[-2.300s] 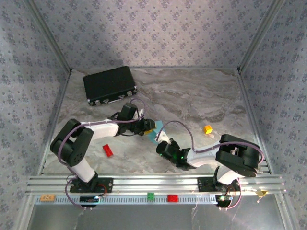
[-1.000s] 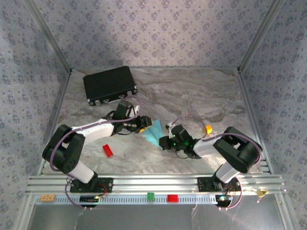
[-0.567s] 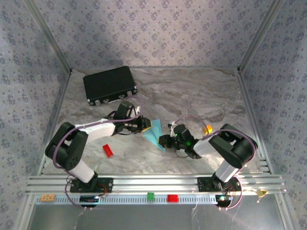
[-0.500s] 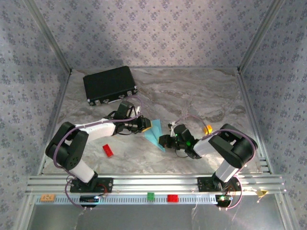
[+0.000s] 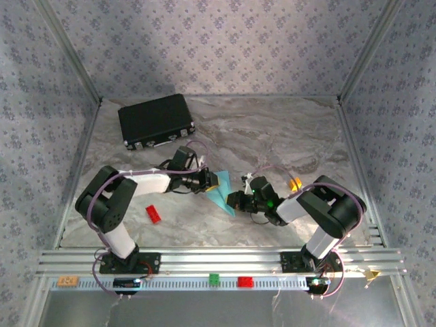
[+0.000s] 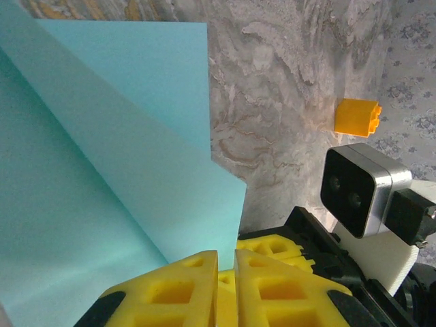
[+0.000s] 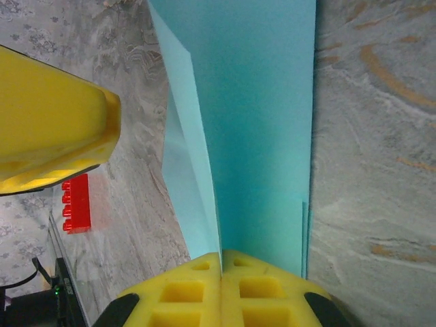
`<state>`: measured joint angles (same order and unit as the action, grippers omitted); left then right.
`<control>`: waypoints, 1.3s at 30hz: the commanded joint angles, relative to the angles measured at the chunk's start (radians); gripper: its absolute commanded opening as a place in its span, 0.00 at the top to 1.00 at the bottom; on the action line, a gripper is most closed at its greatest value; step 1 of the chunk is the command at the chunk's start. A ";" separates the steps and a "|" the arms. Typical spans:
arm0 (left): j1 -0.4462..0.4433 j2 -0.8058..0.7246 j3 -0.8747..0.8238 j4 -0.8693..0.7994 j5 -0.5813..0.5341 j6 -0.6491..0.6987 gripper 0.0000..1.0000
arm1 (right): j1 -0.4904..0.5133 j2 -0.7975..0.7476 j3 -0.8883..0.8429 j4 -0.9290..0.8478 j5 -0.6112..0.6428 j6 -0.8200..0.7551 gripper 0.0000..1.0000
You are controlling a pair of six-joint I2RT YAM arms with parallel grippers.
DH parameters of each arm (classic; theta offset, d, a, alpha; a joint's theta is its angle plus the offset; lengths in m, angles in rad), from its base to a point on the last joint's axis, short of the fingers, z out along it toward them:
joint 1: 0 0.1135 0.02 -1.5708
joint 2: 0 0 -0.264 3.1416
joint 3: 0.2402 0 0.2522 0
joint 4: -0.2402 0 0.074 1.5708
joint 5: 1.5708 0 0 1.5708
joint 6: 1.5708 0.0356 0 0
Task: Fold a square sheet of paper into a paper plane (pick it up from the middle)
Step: Fourth fold the wing at the center of the table.
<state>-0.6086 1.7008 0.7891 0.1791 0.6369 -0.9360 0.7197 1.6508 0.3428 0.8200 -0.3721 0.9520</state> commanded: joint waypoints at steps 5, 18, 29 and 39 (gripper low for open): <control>-0.020 0.047 0.039 0.043 0.028 0.007 0.87 | -0.012 0.039 -0.014 0.044 -0.042 0.060 0.94; -0.028 0.072 0.038 0.052 0.014 0.023 0.86 | -0.013 0.029 -0.055 0.065 0.022 0.100 0.94; -0.037 0.110 0.061 0.052 0.018 0.035 0.86 | -0.009 0.021 -0.065 0.069 0.048 0.123 0.94; -0.043 0.135 0.073 0.055 0.021 0.040 0.86 | -0.002 -0.005 -0.057 0.009 0.063 0.101 0.88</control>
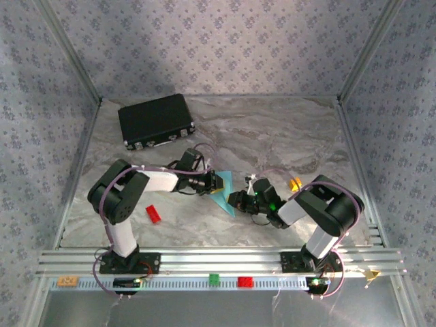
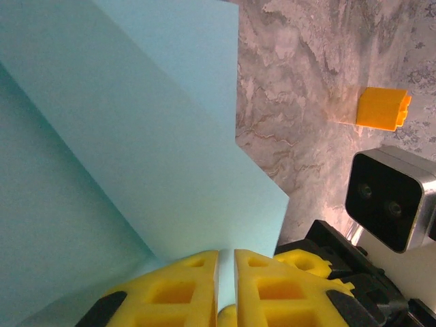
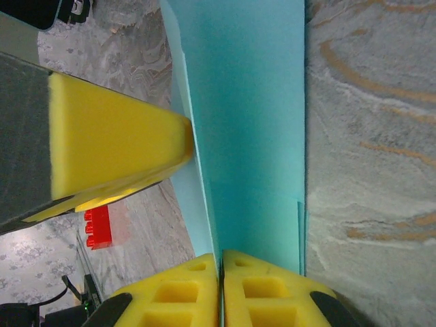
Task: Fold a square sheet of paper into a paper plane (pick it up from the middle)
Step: Fourth fold the wing at the center of the table.
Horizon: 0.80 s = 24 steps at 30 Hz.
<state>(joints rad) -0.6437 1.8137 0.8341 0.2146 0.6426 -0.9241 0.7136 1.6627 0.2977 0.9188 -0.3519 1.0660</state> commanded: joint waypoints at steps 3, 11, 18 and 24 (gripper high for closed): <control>-0.010 0.030 0.034 0.019 0.017 0.031 0.86 | 0.011 -0.029 0.000 -0.126 0.044 -0.029 0.87; -0.012 0.033 0.040 0.024 0.017 0.031 0.87 | 0.012 -0.029 0.001 -0.137 0.054 -0.033 0.93; -0.012 -0.018 0.023 0.008 -0.009 0.053 0.81 | 0.002 -0.021 -0.014 -0.098 0.048 -0.015 0.96; -0.007 -0.083 -0.012 -0.040 -0.084 0.064 0.79 | -0.010 -0.027 -0.004 -0.100 0.018 -0.023 0.95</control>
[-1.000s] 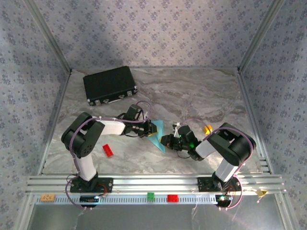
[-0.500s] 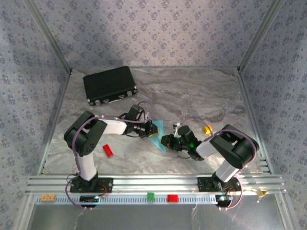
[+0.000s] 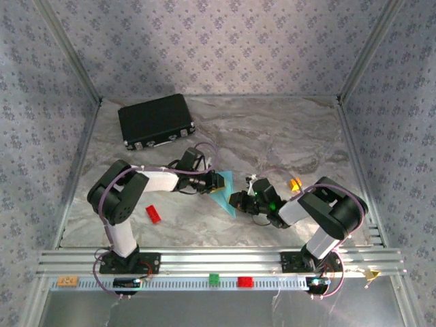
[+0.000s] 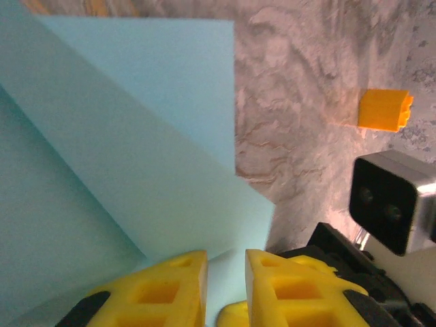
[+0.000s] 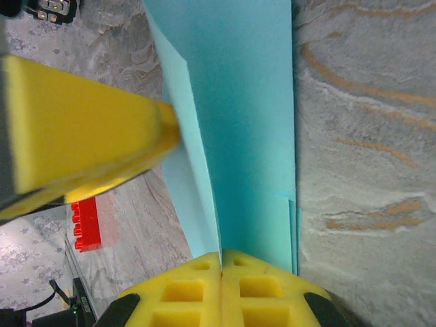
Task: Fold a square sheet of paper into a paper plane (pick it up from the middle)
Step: Fourth fold the wing at the center of the table.
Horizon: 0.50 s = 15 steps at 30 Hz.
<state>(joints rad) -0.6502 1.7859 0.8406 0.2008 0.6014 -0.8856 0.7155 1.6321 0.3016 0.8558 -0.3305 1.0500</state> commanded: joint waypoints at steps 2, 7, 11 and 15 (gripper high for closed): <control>0.002 -0.064 -0.033 -0.028 -0.059 0.020 0.80 | -0.015 0.005 0.000 -0.038 -0.015 -0.010 0.95; 0.006 -0.069 -0.054 -0.039 -0.074 0.015 0.84 | -0.029 0.009 0.014 -0.033 -0.040 -0.010 0.95; 0.006 -0.042 -0.061 -0.059 -0.070 0.016 0.88 | -0.037 0.020 0.015 -0.007 -0.067 -0.008 0.95; 0.006 -0.016 -0.064 -0.057 -0.065 0.013 0.90 | -0.048 0.038 0.017 0.035 -0.099 0.006 0.95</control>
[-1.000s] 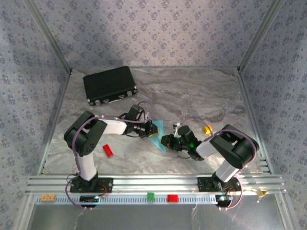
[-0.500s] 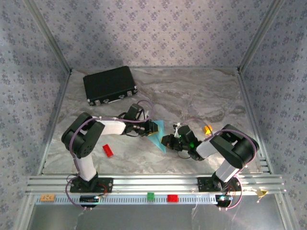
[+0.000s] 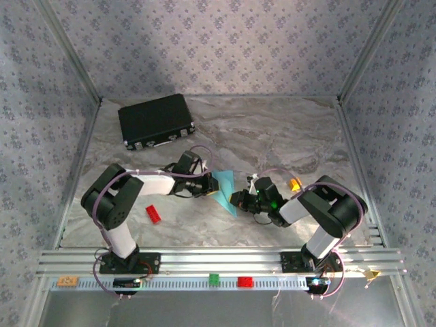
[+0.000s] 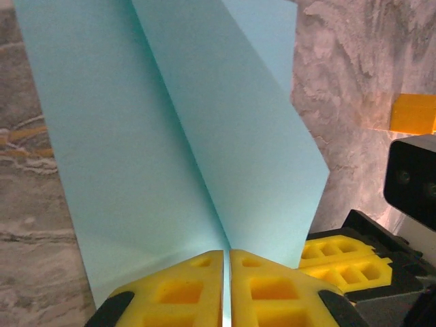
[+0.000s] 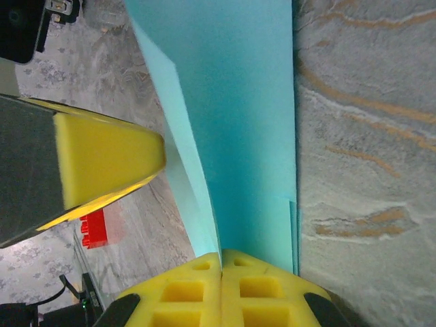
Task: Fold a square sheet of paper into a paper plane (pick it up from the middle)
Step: Fourth fold the wing at the center of the table.
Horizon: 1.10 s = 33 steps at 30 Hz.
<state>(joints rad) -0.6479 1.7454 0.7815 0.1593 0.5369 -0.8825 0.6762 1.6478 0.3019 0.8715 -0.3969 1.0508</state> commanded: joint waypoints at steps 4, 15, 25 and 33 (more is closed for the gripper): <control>0.004 0.042 -0.004 -0.023 -0.003 0.015 0.91 | -0.017 0.040 0.017 0.054 -0.060 0.016 0.95; 0.017 0.041 -0.014 -0.061 -0.027 0.038 0.93 | -0.044 0.027 0.013 0.048 -0.091 0.010 0.95; 0.020 0.025 -0.010 -0.085 -0.040 0.051 0.93 | -0.051 0.042 0.005 0.041 -0.081 0.006 0.95; 0.020 0.014 -0.006 -0.087 -0.042 0.058 0.92 | -0.055 0.057 0.001 0.042 -0.084 0.008 0.95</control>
<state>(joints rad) -0.6353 1.7748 0.7807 0.1322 0.5308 -0.8528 0.6277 1.6863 0.3054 0.9154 -0.4770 1.0584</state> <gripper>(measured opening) 0.076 0.052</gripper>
